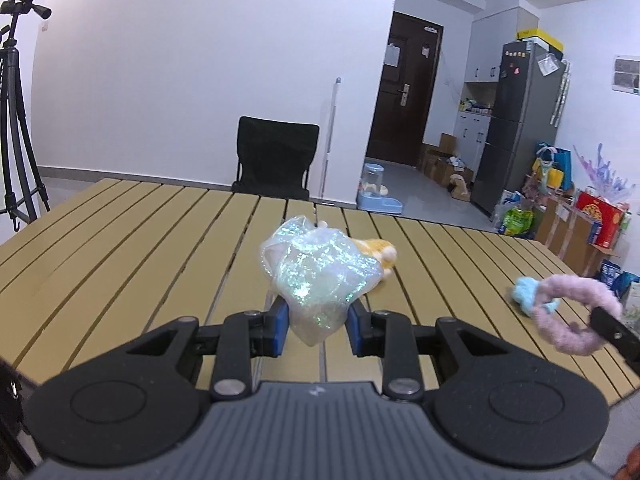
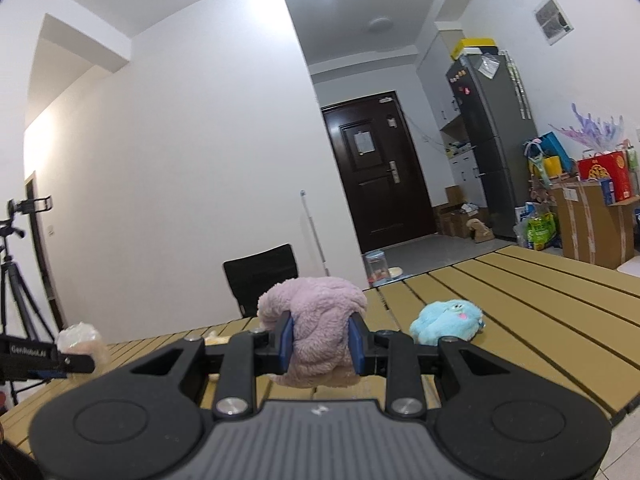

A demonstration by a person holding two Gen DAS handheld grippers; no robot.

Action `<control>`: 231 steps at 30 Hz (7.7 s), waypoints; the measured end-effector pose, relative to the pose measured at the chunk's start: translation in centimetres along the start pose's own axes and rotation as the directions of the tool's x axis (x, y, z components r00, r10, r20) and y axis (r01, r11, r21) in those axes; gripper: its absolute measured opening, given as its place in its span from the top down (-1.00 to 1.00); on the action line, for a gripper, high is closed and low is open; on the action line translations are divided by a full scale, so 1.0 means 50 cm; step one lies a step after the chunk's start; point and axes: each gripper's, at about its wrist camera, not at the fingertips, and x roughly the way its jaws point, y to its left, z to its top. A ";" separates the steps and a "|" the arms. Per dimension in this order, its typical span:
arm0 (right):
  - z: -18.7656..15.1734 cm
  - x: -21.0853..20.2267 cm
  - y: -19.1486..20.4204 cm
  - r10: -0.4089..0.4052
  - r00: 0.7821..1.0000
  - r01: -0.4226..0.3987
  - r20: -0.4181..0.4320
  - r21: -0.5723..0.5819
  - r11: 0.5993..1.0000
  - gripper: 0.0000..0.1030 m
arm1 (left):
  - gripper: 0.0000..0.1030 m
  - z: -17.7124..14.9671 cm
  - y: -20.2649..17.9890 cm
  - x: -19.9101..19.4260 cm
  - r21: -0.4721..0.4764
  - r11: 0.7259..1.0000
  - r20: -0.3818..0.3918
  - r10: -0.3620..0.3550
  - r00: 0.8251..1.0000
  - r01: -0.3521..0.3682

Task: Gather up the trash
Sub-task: 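Lift the pink pouch and plastic bag off the table with both tools, then lower the clear plastic bag into the black bin and open the left tool, then move the right tool holding the pink pouch over the bin, then lower the pink fuzzy pouch into the bin and open the right tool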

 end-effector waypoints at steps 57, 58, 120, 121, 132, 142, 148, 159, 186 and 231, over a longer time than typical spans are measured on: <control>-0.297 -0.349 0.052 -0.012 0.910 -0.079 -0.413 -0.203 0.976 0.47 | 0.44 -0.439 0.020 -0.167 0.102 0.994 -0.385 0.083 0.919 -0.047; -0.301 -0.345 0.050 -0.019 0.907 -0.074 -0.420 -0.205 0.976 0.47 | 0.44 -0.444 0.024 -0.162 0.098 0.994 -0.395 0.084 0.915 -0.049; -0.389 -0.279 -0.144 -0.212 0.807 0.168 -0.552 -0.130 0.977 0.47 | 0.44 -0.528 -0.146 0.061 0.108 0.994 -0.641 0.045 0.766 0.032; -0.389 -0.280 -0.147 -0.212 0.806 0.170 -0.552 -0.127 0.977 0.47 | 0.44 -0.530 -0.150 0.066 0.109 0.994 -0.645 0.049 0.763 0.029; -0.390 -0.281 -0.160 -0.202 0.805 0.170 -0.559 -0.109 0.979 0.47 | 0.44 -0.563 -0.166 0.117 0.128 0.992 -0.683 0.103 0.723 -0.021; -0.389 -0.281 -0.159 -0.196 0.807 0.162 -0.557 -0.110 0.981 0.47 | -0.92 -0.569 -0.166 0.123 0.149 0.987 -0.684 0.144 0.715 -0.056; -0.391 -0.279 -0.155 -0.196 0.803 0.156 -0.563 -0.118 0.981 0.47 | -0.93 -0.578 -0.153 0.131 0.145 0.986 -0.712 0.165 0.682 -0.086; -0.390 -0.278 -0.141 -0.192 0.800 0.143 -0.568 -0.130 0.981 0.47 | -0.94 -0.572 -0.148 0.124 0.146 0.986 -0.700 0.162 0.695 -0.082; -0.354 -0.266 -0.028 -0.103 0.839 0.022 -0.534 -0.155 0.988 0.47 | -0.95 -0.527 -0.060 0.061 0.103 0.986 -0.645 0.165 0.746 -0.129; -0.507 -0.097 0.186 -0.093 0.628 -0.076 -0.772 -0.180 0.981 0.46 | -0.96 -0.506 0.178 0.001 -0.038 0.968 -0.634 0.167 0.755 -0.247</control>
